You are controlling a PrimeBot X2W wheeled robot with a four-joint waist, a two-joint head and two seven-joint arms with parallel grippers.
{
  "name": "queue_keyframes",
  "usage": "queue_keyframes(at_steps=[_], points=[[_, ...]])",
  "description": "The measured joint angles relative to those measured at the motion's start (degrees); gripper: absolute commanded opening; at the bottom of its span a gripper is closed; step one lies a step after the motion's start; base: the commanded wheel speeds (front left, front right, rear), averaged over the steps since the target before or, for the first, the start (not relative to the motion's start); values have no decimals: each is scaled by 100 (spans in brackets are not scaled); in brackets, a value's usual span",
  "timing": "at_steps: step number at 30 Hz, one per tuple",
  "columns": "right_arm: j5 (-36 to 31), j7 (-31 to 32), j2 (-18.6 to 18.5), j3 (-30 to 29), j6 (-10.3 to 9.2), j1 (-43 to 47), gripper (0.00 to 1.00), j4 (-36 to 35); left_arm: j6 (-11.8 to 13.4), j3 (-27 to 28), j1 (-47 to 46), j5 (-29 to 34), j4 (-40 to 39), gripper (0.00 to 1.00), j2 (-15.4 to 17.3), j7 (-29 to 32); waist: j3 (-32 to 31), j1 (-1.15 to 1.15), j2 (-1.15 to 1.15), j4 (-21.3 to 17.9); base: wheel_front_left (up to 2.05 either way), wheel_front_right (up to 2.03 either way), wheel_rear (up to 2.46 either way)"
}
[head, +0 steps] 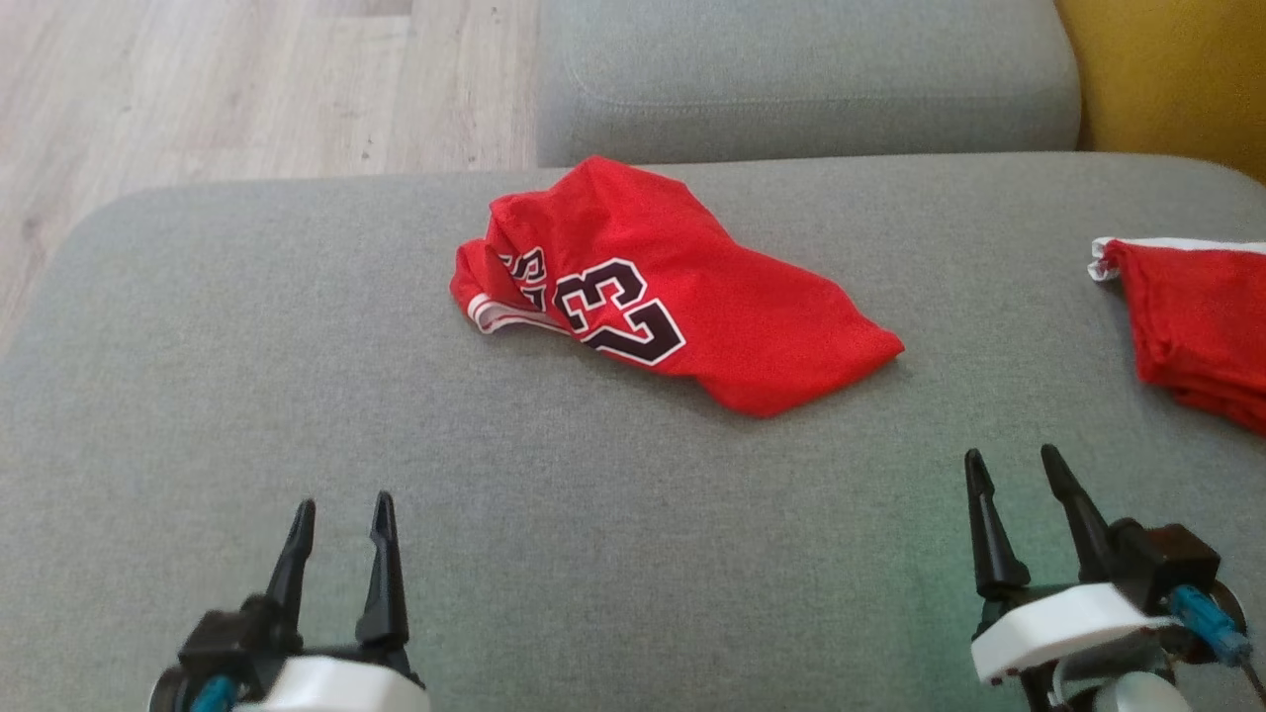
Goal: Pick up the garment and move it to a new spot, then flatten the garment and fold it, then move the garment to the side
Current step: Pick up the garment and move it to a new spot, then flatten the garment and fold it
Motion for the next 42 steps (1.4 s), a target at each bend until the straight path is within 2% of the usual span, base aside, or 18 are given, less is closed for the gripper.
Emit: queue_keyframes(at_steps=[6, 28, 34, 37, 42], points=[[0, -4, 2, 58, 0, 77, 100, 14, 135, -31, 271, 7, -148, 100, 1, 2, -100, 1, 0, -11, 0, 0, 0], [-3, -13, 2, 123, 0, 85, 100, 13, 178, -170, 332, -16, -148, 100, -1, 13, -84, 1, 0, 44, 0, 0, 0], [-219, 68, 2, 93, 0, 35, 100, 90, 198, -187, 315, 3, -236, 100, -2, 18, 87, 1, 0, 107, 0, 0, 0], [-352, 209, 2, 41, 0, -258, 100, 237, 212, -188, 250, 20, -278, 100, -2, 19, 262, 1, 0, 140, 0, 0, 0], [-594, 478, 0, -101, 0, -1343, 100, 668, 189, -196, -110, 79, -302, 100, -23, 58, 619, 2, 0, 219, 0, 0, 0]])
